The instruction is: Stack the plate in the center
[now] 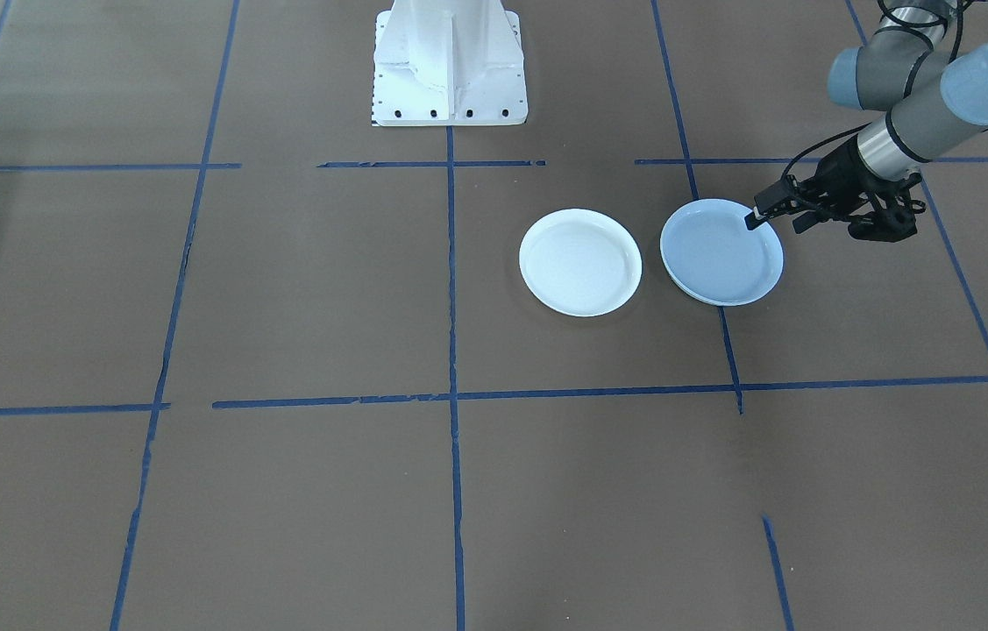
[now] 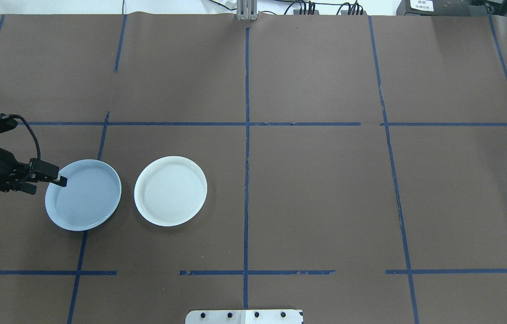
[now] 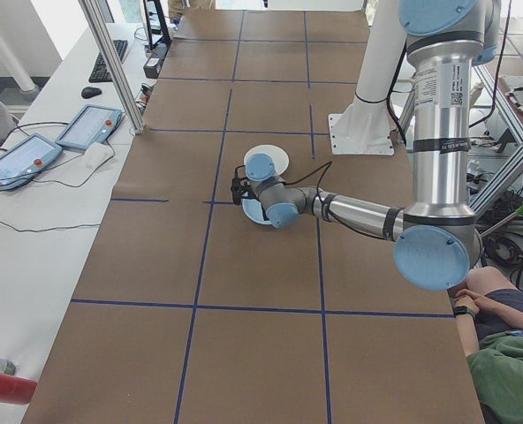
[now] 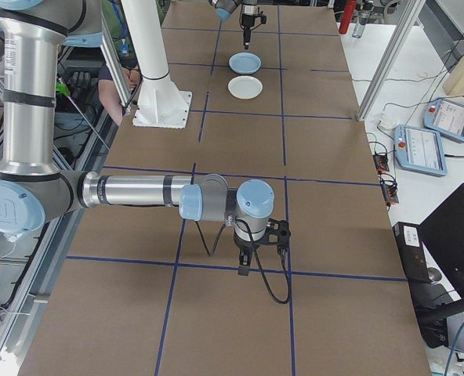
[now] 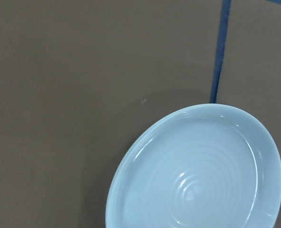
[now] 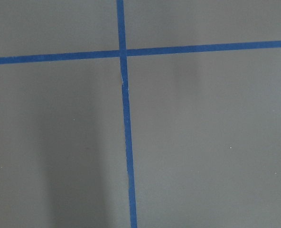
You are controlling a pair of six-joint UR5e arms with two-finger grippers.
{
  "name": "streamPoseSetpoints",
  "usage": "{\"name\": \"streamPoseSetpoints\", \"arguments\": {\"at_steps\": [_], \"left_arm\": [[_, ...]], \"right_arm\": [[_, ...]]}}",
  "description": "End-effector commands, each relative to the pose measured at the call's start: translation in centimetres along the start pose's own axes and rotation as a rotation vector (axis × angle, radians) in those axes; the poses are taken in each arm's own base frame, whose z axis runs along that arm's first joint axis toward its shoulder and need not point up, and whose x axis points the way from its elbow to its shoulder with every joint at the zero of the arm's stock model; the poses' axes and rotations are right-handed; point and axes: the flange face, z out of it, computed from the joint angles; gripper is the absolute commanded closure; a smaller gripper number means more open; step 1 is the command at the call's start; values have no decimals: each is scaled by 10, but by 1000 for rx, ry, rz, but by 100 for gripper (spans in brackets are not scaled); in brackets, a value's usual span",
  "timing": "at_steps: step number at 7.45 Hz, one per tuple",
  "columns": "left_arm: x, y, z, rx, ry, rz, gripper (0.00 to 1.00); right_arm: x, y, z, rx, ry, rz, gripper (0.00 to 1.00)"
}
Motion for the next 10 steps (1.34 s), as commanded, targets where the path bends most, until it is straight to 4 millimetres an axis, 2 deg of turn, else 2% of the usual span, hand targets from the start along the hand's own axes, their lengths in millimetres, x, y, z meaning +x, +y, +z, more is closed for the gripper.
{"name": "streamPoseSetpoints", "arguments": {"at_steps": [1, 2, 3, 4, 6, 7, 8, 9, 10], "left_arm": [[85, 27, 12, -48, 60, -88, 0], [128, 47, 56, -42, 55, -121, 0], [141, 60, 78, -37, 22, -145, 0], [156, 63, 91, -25, 16, -184, 0], [155, 49, 118, -9, -15, -208, 1], [149, 43, 128, -10, -34, -217, 1], [145, 42, 131, -12, -43, -221, 5], [144, 42, 131, -14, -43, -219, 22], [145, 43, 131, -22, -41, -215, 48]], "right_arm": [[0, 0, 0, 0, 0, 0, 0], [0, 0, 0, 0, 0, 0, 0], [0, 0, 0, 0, 0, 0, 0], [0, 0, 0, 0, 0, 0, 0], [0, 0, 0, 0, 0, 0, 0], [0, 0, 0, 0, 0, 0, 0], [0, 0, 0, 0, 0, 0, 0], [0, 0, 0, 0, 0, 0, 0], [0, 0, 0, 0, 0, 0, 0]]}}
